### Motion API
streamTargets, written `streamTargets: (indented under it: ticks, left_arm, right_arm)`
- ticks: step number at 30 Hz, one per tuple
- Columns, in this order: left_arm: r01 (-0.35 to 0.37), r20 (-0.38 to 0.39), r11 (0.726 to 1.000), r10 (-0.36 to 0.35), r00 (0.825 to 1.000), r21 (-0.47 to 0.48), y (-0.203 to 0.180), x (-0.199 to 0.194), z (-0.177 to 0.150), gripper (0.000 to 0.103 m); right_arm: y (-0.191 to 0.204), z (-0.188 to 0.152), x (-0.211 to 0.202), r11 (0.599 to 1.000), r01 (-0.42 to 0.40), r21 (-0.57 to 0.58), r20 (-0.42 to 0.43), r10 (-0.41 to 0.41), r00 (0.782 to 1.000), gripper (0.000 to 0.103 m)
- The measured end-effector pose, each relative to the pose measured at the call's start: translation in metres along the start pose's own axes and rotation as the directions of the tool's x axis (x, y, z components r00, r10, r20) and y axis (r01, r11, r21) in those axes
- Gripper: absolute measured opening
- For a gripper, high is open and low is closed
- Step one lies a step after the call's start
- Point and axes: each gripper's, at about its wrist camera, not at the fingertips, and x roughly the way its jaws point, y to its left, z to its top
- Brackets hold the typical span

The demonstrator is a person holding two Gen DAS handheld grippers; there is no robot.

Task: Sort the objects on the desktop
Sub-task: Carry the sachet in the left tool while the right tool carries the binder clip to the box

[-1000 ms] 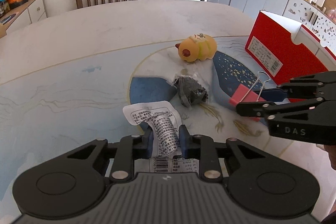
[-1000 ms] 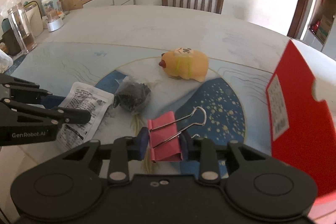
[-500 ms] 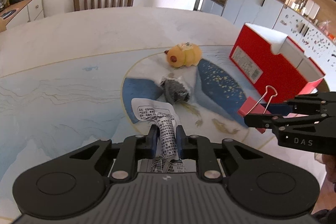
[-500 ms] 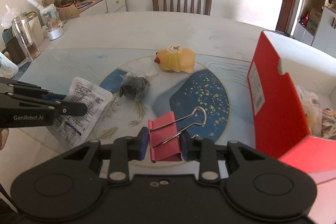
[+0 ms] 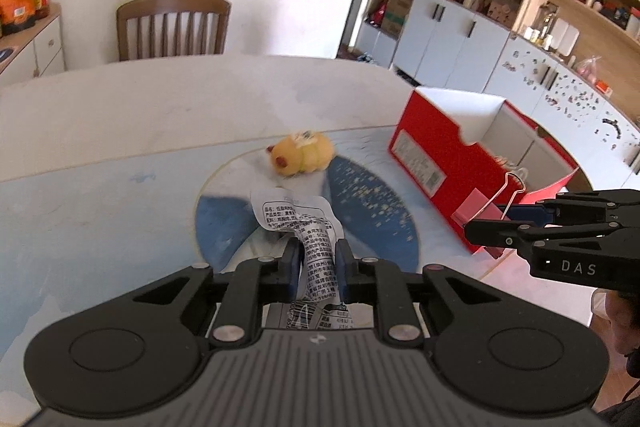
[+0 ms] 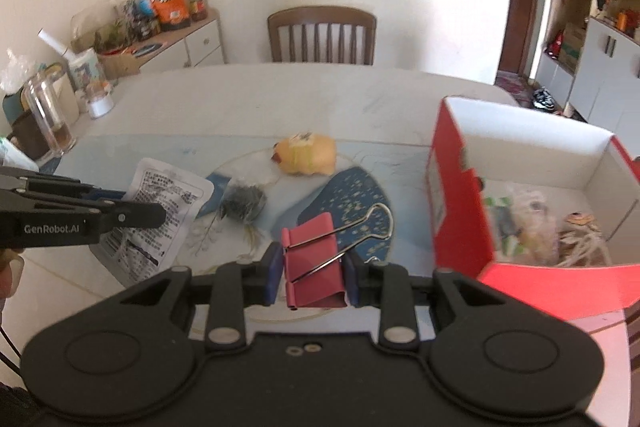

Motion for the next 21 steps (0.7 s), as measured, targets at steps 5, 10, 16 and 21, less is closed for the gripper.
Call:
streamTargets:
  ticks: [5, 10, 16, 21]
  left_arm:
    - [0.038, 0.025, 0.999, -0.039, 0.999, 0.038, -0.020, -0.002, 0.012, 0.017]
    - [0.078, 0.042, 0.994, -0.081, 0.996, 0.074, -0.043, 0.000, 0.027, 0.017]
    - [0.115, 0.058, 0.986, -0.123, 0.991, 0.123, -0.075, 0.006, 0.043, 0.017]
    - [0.140, 0.070, 0.977, -0.153, 0.986, 0.161, -0.103, 0.015, 0.056, 0.017]
  right_arm:
    - [-0.011, 0.004, -0.016, 0.999, 0.036, 0.011, 0.027, -0.036, 0.999, 0.031]
    - [-0.026, 0.007, -0.032, 0.997, 0.063, 0.045, 0.054, -0.066, 0.996, 0.031]
    - [-0.048, 0.005, -0.047, 0.993, 0.083, 0.080, 0.091, -0.090, 0.992, 0.031]
    - [-0.069, 0.003, -0.055, 0.989, 0.096, 0.113, 0.114, -0.109, 0.987, 0.031]
